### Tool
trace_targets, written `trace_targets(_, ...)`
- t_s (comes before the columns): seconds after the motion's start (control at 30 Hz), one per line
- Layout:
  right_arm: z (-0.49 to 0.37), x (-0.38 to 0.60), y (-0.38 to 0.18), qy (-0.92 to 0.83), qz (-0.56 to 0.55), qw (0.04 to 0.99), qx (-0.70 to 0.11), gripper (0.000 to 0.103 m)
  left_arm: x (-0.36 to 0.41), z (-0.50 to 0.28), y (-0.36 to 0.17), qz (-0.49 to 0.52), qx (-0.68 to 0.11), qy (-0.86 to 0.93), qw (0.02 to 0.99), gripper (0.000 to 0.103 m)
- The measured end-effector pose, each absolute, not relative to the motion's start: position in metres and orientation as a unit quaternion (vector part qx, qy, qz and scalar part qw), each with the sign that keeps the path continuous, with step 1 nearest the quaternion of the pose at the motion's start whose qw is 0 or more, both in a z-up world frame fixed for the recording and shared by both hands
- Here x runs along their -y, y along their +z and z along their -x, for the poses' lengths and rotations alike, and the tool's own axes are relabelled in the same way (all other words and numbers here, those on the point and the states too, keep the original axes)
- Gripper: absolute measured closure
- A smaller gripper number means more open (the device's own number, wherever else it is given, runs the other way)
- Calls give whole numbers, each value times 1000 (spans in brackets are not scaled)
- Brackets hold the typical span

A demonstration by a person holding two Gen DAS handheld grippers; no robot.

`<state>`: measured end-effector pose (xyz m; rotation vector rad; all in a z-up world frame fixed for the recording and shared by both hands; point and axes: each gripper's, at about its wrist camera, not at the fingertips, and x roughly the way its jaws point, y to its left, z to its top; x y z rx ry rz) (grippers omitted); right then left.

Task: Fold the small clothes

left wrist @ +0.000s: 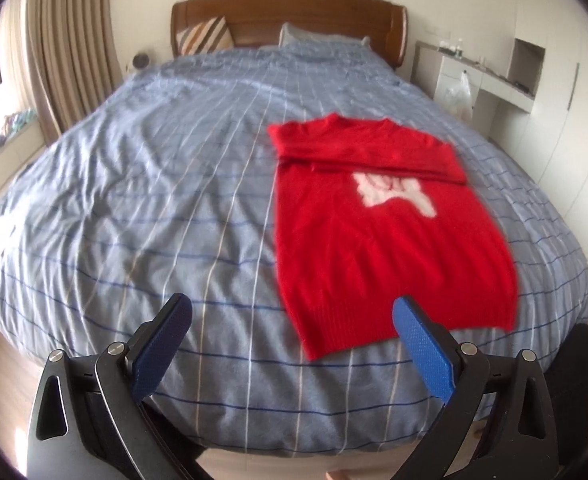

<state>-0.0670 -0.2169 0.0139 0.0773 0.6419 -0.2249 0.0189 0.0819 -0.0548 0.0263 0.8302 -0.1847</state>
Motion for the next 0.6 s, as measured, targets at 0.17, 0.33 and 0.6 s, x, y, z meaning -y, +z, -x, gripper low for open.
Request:
trace_targets(0.17, 54, 242, -71, -30, -160, 898, -410, 13, -102, -35, -99, 21, -443, -83, 892, 6)
trace_targets(0.33, 55, 236, -98, -32, -160, 891, -424, 13, -94, -34, -96, 36, -426, -116, 897, 6)
trace_targets(0.6, 61, 232, -101, -31, -141, 909, -391, 13, -70, -33, -84, 9, -411, -134, 902, 5)
